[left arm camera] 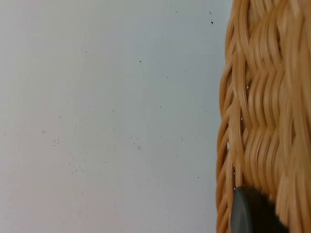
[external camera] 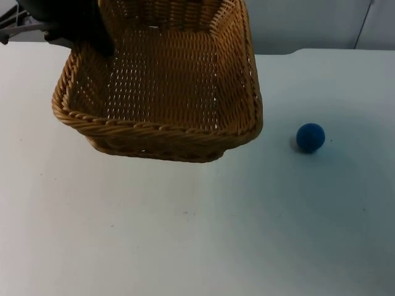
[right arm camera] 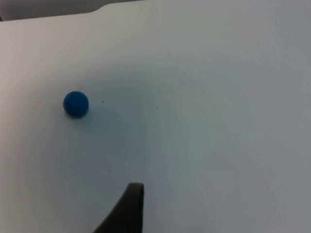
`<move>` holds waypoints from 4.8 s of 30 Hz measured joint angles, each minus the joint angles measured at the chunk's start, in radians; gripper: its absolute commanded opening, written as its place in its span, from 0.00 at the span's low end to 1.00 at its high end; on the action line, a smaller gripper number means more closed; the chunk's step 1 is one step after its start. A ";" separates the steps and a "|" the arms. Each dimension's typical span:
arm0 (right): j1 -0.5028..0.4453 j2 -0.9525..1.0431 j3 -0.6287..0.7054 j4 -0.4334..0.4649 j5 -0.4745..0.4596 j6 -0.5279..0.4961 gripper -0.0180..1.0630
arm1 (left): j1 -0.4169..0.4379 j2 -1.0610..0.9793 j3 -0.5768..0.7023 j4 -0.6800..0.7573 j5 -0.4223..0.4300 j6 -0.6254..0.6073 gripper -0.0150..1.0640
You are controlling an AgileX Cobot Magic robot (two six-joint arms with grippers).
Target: Pick up the basket with the left hand and place the ball into the basket with the right hand.
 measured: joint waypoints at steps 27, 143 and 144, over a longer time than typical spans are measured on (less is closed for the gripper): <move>0.307 1.245 -0.552 -0.253 -0.485 0.289 0.98 | 0.000 -0.011 0.000 0.046 -0.024 -0.010 0.01; 0.628 1.539 -0.783 -0.084 -0.596 0.085 0.01 | -0.002 -0.002 0.000 0.074 -0.057 0.006 0.01; 0.628 1.539 -0.783 -0.084 -0.596 0.085 0.01 | -0.002 -0.002 0.000 0.074 -0.057 0.006 0.01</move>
